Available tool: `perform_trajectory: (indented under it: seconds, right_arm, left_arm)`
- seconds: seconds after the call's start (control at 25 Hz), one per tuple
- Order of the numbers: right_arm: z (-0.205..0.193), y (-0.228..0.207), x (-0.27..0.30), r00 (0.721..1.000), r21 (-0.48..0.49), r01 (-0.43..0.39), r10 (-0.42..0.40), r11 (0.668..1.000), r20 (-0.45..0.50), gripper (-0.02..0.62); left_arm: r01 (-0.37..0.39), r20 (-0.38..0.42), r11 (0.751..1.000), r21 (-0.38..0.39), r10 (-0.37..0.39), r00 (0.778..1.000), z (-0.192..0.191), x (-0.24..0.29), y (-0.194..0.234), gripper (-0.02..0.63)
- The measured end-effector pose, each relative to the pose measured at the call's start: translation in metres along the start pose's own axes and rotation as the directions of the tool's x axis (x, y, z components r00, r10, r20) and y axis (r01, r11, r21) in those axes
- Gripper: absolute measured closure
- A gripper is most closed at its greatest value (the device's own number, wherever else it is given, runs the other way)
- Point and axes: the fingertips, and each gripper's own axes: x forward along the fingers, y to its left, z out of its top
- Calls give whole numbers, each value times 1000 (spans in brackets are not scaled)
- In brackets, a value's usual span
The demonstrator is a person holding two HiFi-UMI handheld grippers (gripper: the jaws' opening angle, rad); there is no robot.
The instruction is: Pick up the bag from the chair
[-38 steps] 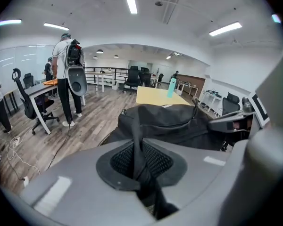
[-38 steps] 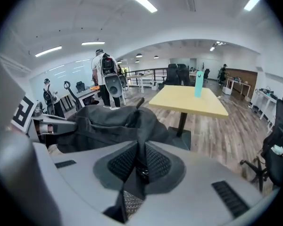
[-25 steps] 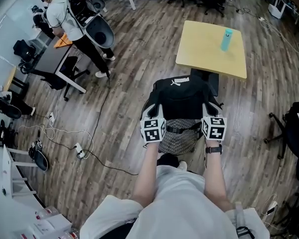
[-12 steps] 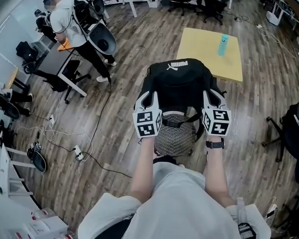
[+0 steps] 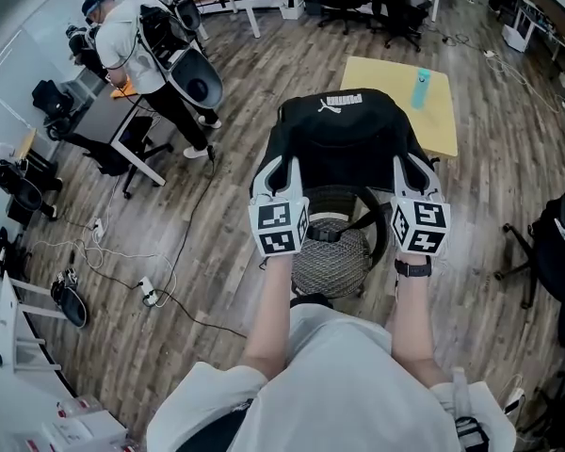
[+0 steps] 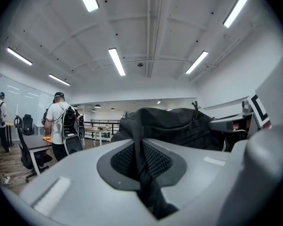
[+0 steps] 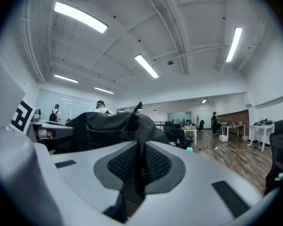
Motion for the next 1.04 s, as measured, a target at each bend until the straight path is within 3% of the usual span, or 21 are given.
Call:
perform_trajectory:
  seconds: [0.36, 1.04]
  right_arm:
    - [12, -8, 0, 1000, -13, 16, -15, 1000, 24, 543]
    - [4, 3, 0, 1000, -13, 2, -2, 1000, 7, 543]
  left_arm:
    - [4, 13, 1000, 4, -4, 1000, 12, 3, -6, 569]
    - [-4, -6, 1000, -12, 4, 1000, 0, -4, 2, 569]
